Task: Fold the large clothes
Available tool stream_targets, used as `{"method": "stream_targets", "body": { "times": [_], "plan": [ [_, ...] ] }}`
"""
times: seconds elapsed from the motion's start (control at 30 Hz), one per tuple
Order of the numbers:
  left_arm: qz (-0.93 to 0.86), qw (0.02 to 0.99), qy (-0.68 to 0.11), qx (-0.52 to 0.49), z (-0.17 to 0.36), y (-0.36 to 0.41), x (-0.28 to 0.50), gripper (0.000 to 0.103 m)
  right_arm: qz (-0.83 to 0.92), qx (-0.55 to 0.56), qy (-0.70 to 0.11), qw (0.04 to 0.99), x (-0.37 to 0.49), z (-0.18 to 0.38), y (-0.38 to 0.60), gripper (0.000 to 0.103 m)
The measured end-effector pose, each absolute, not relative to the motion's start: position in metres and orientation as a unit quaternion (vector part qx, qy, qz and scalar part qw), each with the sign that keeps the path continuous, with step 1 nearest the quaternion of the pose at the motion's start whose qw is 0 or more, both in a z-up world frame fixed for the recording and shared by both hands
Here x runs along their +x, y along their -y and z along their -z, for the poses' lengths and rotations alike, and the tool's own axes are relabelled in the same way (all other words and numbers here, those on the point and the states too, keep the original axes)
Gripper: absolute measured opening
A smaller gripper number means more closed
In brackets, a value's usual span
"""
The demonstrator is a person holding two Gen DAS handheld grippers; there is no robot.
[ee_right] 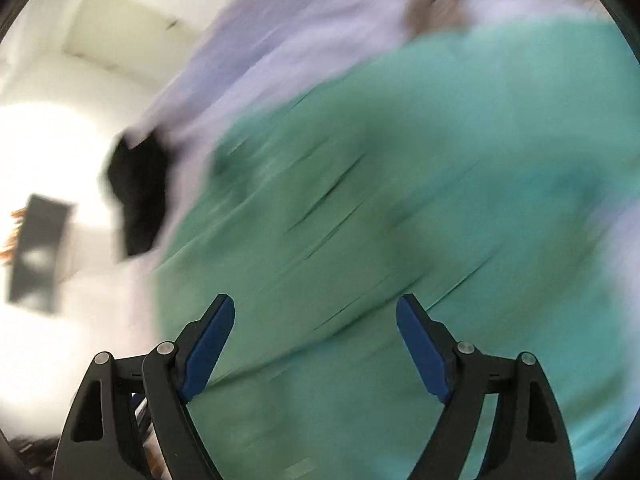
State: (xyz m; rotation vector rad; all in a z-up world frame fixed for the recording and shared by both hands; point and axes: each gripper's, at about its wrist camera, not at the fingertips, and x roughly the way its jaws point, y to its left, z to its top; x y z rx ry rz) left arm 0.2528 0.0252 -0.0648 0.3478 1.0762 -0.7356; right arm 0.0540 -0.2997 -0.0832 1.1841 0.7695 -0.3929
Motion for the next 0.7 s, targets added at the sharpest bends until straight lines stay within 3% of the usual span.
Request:
{"method": "stream_targets", "body": {
  "times": [0.23, 0.3, 0.37, 0.4, 0.43, 0.57, 0.7],
  "plan": [
    [0.345, 0.737, -0.566, 0.131, 0.109, 0.045, 0.328, 0.094, -0.024, 0.623, -0.364, 0.692, 0.186, 0.141, 0.164, 0.081],
    [0.353, 0.732, -0.571, 0.116, 0.114, 0.055, 0.331, 0.074, -0.024, 0.632, -0.364, 0.684, 0.211, 0.155, 0.144, 0.076],
    [0.385, 0.712, -0.579, 0.097, 0.111, 0.063, 0.331, 0.011, -0.006, 0.640, -0.360, 0.679, 0.224, 0.163, 0.133, 0.055],
    [0.389, 0.711, -0.578, 0.098, 0.109, 0.064, 0.329, 0.009, 0.003, 0.643, -0.360, 0.676, 0.230, 0.167, 0.132, 0.014],
    [0.391, 0.714, -0.571, 0.109, 0.105, 0.067, 0.330, 0.009, 0.002, 0.646, -0.361, 0.672, 0.235, 0.169, 0.132, 0.003],
    [0.394, 0.720, -0.554, 0.139, 0.106, 0.068, 0.338, 0.009, -0.027, 0.644, -0.345, 0.682, 0.253, 0.160, 0.123, 0.003],
    [0.377, 0.728, -0.561, 0.118, 0.117, 0.058, 0.352, 0.009, -0.016, 0.633, -0.386, 0.670, 0.276, 0.189, 0.106, 0.003]
  ]
}}
